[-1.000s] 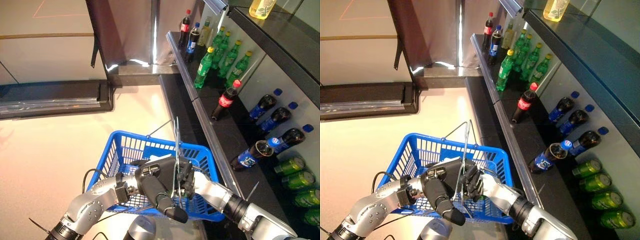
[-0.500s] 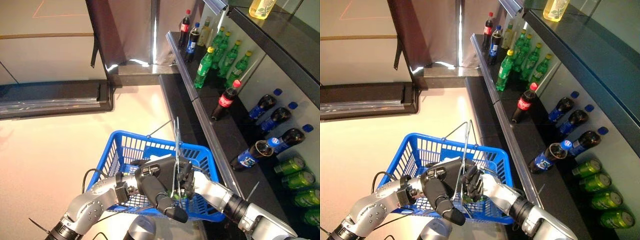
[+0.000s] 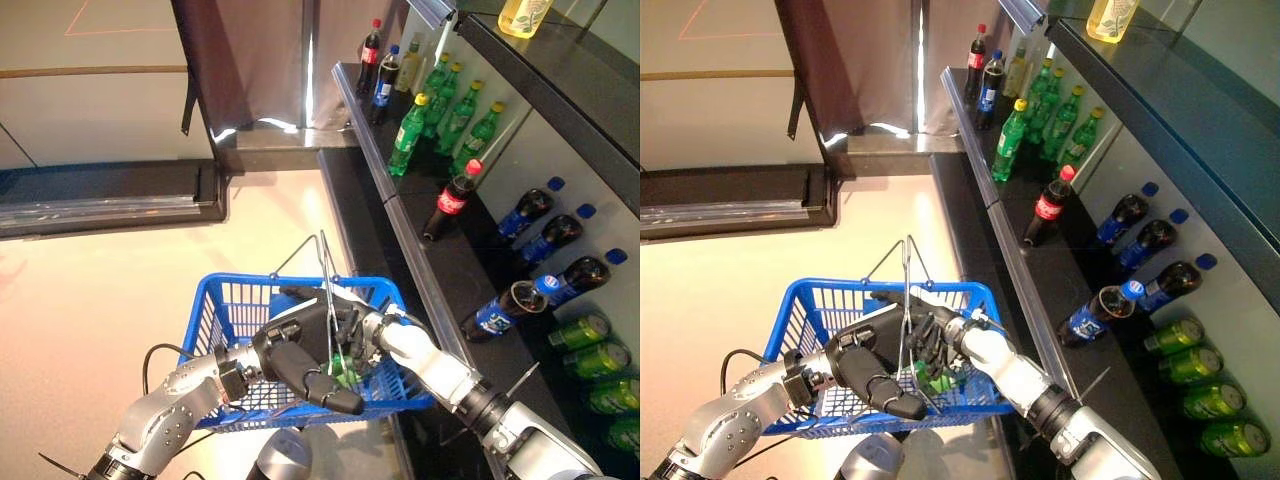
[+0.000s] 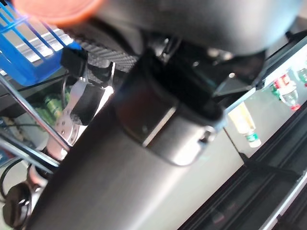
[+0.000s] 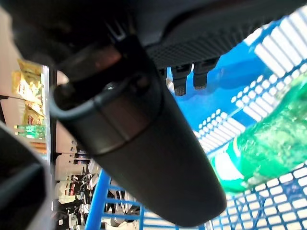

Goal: Pick up the drink and place into the basket.

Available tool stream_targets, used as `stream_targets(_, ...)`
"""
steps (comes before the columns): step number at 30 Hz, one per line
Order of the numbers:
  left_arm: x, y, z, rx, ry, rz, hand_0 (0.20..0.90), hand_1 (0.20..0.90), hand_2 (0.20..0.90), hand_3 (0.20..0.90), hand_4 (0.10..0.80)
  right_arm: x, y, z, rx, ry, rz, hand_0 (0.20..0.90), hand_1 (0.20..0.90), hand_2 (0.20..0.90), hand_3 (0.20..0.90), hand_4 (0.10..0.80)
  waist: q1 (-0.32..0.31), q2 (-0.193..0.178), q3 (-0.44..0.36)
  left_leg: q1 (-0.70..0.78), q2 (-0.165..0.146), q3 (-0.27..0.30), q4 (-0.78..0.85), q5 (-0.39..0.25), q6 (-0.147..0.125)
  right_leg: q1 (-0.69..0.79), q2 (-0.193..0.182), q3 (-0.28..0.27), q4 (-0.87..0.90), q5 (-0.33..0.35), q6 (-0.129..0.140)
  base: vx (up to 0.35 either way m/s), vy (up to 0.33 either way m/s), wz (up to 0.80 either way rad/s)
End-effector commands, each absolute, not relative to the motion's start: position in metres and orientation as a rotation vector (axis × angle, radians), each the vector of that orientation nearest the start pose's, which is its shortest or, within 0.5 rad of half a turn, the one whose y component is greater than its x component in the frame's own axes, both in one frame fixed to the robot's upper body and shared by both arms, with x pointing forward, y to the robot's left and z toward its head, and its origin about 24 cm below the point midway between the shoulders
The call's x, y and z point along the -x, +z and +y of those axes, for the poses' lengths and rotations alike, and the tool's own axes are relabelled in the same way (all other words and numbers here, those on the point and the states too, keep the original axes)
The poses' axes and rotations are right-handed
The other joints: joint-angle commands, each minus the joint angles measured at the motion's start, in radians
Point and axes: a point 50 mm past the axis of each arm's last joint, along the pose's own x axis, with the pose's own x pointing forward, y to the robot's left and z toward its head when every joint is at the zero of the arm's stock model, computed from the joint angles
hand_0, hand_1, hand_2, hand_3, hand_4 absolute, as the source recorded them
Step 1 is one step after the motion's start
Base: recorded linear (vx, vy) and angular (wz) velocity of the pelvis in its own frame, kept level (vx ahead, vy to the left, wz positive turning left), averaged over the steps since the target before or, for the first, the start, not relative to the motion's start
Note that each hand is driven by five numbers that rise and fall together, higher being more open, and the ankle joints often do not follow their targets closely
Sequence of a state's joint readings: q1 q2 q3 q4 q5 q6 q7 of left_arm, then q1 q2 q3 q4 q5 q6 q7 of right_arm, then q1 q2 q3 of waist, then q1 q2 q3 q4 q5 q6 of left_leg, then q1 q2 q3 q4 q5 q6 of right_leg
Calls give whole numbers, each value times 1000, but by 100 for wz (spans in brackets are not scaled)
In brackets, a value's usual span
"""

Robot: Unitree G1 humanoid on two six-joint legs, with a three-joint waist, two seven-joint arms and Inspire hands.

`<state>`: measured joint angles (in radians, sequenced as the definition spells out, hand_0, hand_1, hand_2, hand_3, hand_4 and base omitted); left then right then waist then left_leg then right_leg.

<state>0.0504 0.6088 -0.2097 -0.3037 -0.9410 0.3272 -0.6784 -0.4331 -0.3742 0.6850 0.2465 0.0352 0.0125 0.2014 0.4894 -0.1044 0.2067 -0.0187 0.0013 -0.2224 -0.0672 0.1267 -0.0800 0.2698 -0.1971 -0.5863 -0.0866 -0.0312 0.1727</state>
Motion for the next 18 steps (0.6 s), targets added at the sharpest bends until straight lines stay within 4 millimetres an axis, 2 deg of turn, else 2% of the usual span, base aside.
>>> stream_targets(1, -201, 182, 131, 557, -1263, -577, 300, 300, 300, 200, 100, -283, 80, -54, 474, 820, -185, 900, 900, 900, 900, 800, -8, 26, -172, 39, -1, 15, -20, -22, 18, -41, 30, 43, 49, 51, -59, -8, 17, -5)
stream_targets(18, -209, 179, 145, 554, -1111, -602, 300, 300, 300, 200, 100, -289, 96, -71, 435, 722, -250, 900, 900, 900, 900, 800, -21, 26, -170, 40, 3, 28, -20, -25, 19, -42, 30, 53, 46, 49, -59, -2, 3, -2)
